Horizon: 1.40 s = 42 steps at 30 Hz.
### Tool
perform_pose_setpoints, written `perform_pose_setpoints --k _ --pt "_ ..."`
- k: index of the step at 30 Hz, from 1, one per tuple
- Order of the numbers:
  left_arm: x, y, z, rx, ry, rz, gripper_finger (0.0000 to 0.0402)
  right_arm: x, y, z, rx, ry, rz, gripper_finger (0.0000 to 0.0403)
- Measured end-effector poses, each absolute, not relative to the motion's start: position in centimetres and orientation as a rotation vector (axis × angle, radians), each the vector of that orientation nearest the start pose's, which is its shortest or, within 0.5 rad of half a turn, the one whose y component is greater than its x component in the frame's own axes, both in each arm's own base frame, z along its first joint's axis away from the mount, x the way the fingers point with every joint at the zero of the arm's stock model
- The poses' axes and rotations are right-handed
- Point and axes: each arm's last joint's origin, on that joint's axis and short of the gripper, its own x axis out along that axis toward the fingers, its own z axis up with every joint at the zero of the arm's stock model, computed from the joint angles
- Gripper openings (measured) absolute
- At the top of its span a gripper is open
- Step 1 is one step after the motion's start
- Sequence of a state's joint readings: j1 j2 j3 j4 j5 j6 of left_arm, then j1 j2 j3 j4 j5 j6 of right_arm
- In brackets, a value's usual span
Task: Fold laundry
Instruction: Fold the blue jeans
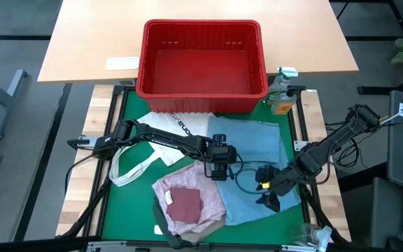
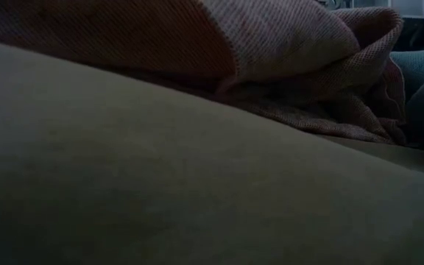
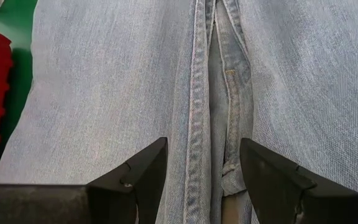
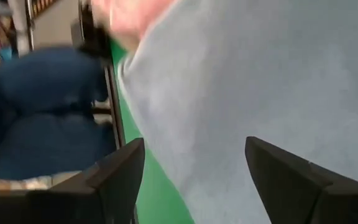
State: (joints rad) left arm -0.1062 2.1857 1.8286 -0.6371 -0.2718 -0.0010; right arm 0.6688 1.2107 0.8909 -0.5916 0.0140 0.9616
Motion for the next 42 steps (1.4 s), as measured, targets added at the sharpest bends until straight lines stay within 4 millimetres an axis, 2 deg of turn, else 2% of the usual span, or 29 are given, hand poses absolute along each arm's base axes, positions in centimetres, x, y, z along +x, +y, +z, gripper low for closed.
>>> perform_pose_setpoints --k 8,16,23,31,42 --pt "47.3 -4.3 20.9 0.187 0.984 0.152 0.0195 17.9 19.0 21.9 0.428 1.242 0.228 0.0276" --pt "47.3 -4.3 20.9 0.179 0.983 0.156 0.0195 17.3 21.4 18.4 0.252 1.319 0.223 0.0276" --pt "47.3 -4.3 20.9 0.170 0.982 0.161 0.0195 17.6 22.2 15.9 0.153 1.380 0.224 0.0276" --pt "47.3 -4.3 20.9 0.170 0.982 0.161 0.0195 17.9 22.4 14.2 0.095 1.415 0.188 0.0276" --pt "47.3 -4.4 20.9 0.166 0.977 0.161 0.0195 17.9 22.3 13.7 0.028 1.413 0.177 0.0275"
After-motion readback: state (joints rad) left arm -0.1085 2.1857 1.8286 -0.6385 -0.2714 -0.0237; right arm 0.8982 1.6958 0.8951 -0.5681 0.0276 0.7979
